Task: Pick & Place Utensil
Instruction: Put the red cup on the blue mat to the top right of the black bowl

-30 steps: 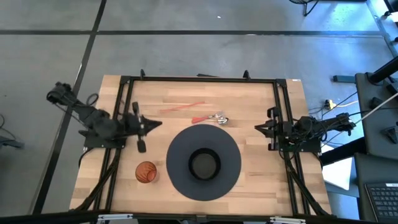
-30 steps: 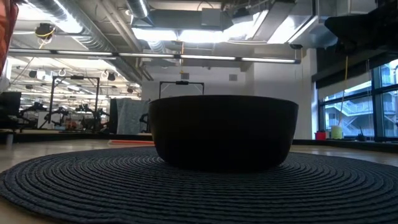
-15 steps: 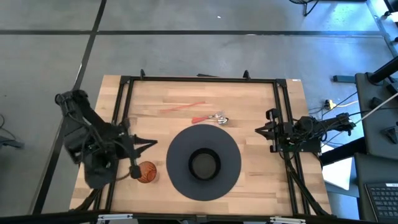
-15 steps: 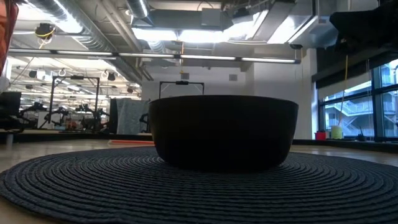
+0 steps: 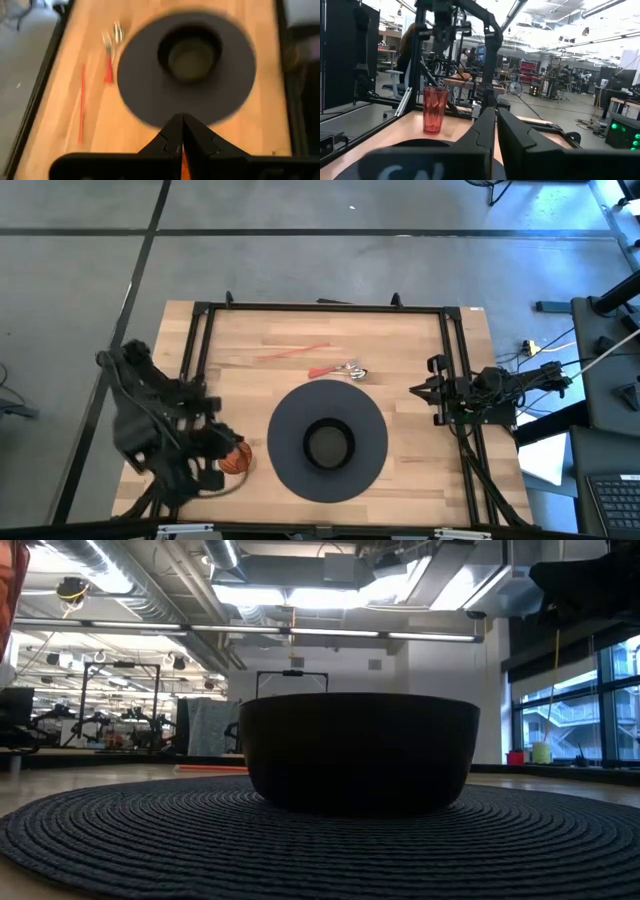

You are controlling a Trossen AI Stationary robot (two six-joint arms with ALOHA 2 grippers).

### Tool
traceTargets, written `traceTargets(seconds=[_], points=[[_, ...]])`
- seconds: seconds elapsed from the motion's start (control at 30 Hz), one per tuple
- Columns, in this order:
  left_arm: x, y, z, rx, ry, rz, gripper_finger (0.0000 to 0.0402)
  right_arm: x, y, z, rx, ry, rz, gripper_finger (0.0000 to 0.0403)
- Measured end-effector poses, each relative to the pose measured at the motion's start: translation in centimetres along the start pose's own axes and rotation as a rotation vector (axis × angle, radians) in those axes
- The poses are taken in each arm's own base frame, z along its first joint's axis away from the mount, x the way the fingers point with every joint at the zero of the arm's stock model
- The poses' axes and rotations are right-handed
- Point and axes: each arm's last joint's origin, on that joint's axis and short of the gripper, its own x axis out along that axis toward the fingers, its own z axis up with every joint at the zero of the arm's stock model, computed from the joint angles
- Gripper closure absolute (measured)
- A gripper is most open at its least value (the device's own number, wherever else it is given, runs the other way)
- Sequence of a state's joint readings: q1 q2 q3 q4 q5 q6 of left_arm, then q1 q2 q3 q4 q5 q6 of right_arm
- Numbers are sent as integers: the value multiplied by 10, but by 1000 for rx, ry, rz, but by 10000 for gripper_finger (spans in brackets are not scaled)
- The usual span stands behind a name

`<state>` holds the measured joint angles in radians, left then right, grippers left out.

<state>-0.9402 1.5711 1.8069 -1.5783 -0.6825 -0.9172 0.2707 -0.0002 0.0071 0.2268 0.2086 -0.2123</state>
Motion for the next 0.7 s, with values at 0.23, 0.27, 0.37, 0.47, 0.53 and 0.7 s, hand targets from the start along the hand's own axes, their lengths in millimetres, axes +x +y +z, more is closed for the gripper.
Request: traceTargets(seconds=[0.23,0.27,0.37,0.47,0.53,0.7], points=[[45,-56,-12,152,259,-21,394,0,0,0,44,0,0,382],[50,-61,-14,160,288,-22,390,0,0,0,48,0,0,382],[55,-72,-14,139,342,-47,372,0,0,0,48,0,0,382],[50,-73,-8,87,335,-71,346,0,0,0,49,0,0,382],[47,-73,-5,48,330,-77,326,0,0,0,51,0,1,382],[48,-72,-5,54,297,-50,274,0,0,-2,47,18,5,382]])
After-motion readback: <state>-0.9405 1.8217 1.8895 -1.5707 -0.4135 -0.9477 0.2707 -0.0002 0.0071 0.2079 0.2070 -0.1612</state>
